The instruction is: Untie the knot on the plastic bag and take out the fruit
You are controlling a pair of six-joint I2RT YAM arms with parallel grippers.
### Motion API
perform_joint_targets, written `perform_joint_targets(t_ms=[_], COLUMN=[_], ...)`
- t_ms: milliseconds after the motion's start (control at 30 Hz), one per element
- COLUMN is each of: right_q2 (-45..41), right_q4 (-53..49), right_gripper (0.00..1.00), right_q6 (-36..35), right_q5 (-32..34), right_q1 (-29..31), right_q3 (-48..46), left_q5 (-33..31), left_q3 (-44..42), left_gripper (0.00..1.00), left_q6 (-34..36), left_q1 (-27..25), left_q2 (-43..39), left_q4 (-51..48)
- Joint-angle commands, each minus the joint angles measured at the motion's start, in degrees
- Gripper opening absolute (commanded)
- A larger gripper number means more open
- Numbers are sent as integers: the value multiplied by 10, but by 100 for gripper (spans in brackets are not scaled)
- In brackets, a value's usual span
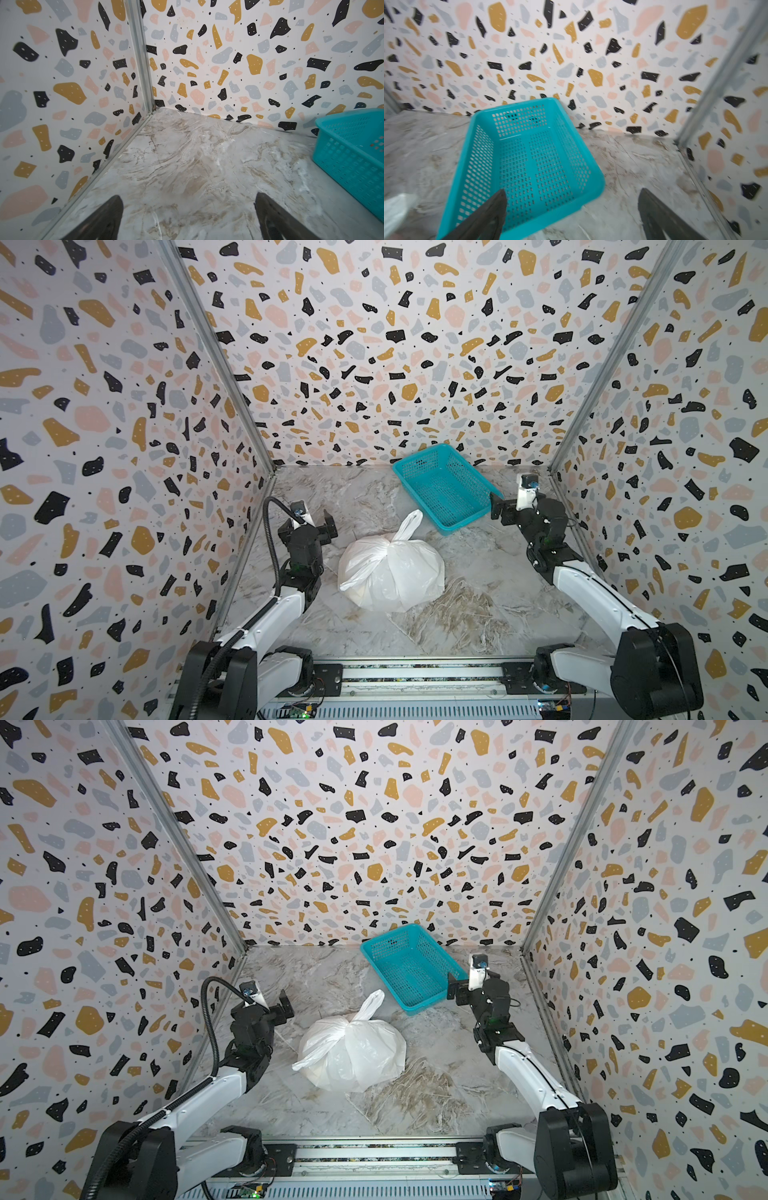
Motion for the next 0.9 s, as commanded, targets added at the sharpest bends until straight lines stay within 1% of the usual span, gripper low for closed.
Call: perform_joint_targets(t_ms=[0, 67, 133, 267, 333, 500, 567, 633, 867], right_q2=[63, 113, 149, 219, 249, 294, 309, 326, 405], right_q4=[-189, -258, -302, -360, -381, -390, -390, -390, -409], right_gripper=[99, 100, 100, 100, 97, 94, 93, 91, 78], right_q6=[-30, -59, -78, -113, -123, -127, -125, -124, -118], right_q5=[-56, -80, -86, -107, -110, -114, -106, -93, -71], right_q1=[42, 65, 82, 100, 108, 131, 139, 146, 155], right_q3=[106, 178, 225, 295, 320, 354, 366, 377, 443], left_q5=[49, 65, 67, 71, 72, 74, 76, 77, 69], left_q3=[23, 26, 33, 39, 40, 44, 48, 49, 41], left_gripper=[100, 100, 100, 99, 100, 99, 99, 100, 100], left_q6=[-72, -90, -105, -117, -124, -136, -138, -139, -147], left_q1=[-15, -24, -33, -62, -73, -84, -88, -90, -97], left_q2=[-15, -24, -30, -39, -42, -54, -58, -58, -65], left_q4=[-71, -89, -111, -137, -139, -141, -141, -161, -163])
